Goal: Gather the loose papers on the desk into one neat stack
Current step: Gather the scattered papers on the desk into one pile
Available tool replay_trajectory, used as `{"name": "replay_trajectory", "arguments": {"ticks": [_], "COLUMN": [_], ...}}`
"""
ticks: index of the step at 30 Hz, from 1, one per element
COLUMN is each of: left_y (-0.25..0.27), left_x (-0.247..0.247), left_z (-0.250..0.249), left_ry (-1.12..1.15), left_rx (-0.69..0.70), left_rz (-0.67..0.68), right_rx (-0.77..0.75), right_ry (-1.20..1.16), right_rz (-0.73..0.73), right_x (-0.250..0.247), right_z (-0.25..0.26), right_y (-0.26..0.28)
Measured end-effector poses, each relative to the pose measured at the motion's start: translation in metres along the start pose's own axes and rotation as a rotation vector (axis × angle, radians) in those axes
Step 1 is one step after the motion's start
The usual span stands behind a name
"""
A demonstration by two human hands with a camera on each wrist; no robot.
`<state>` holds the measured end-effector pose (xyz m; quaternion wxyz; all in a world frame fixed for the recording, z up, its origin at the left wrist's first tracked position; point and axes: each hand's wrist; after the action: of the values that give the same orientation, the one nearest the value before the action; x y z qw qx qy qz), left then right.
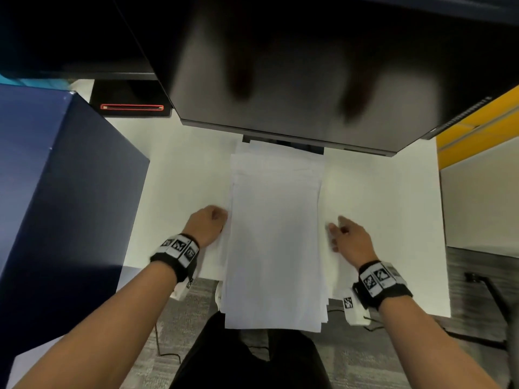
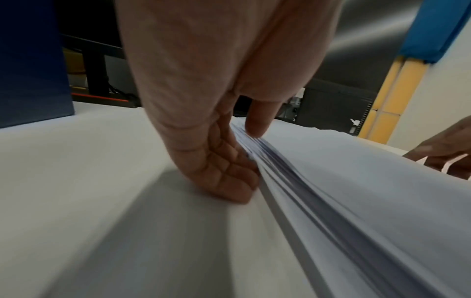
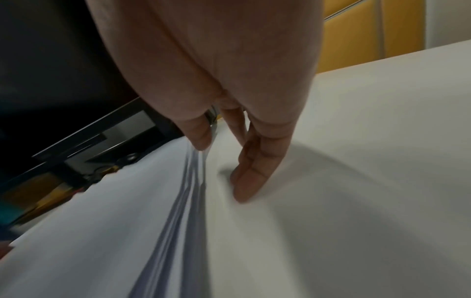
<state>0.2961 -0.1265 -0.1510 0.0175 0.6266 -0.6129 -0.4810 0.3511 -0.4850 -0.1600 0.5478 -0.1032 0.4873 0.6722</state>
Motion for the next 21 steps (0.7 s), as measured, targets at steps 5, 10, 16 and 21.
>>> {"name": "replay_trajectory", "arguments": {"ticks": [5, 10, 16, 21], "left_y": [0.027, 0.035, 0.06, 0.073], "left_x": [0.029, 0.026, 0.026, 0.04], "left_z": [-0.005, -0.01, 0.001, -0.003], "left_ry": [-0.017, 0.052, 0.001, 0.122], "left_rx": [-0.031, -0.026, -0.055, -0.071], "left_rz": [-0.005, -0.066, -0.05, -0.075], "right_rx": [-0.094, -0.079, -0.067, -0.119], "right_ry": [0.228, 0.125, 0.023, 0.089], "right_rz": [0.075, 0.038, 0.072, 0.046], "right_x": [0.041, 0.023, 0.012, 0.022], "right_z": [0.022, 0.027, -0.003, 0.003], "right_y": [0.038, 0.04, 0.063, 0.079]}}
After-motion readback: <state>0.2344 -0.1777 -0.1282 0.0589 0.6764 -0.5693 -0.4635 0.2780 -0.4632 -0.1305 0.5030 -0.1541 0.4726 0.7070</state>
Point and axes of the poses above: each hand's wrist, its own y-axis away from the middle knuckle, its own x-axis out of the palm, z = x × y, and after that the axes turned 3 degrees about y, right-handed
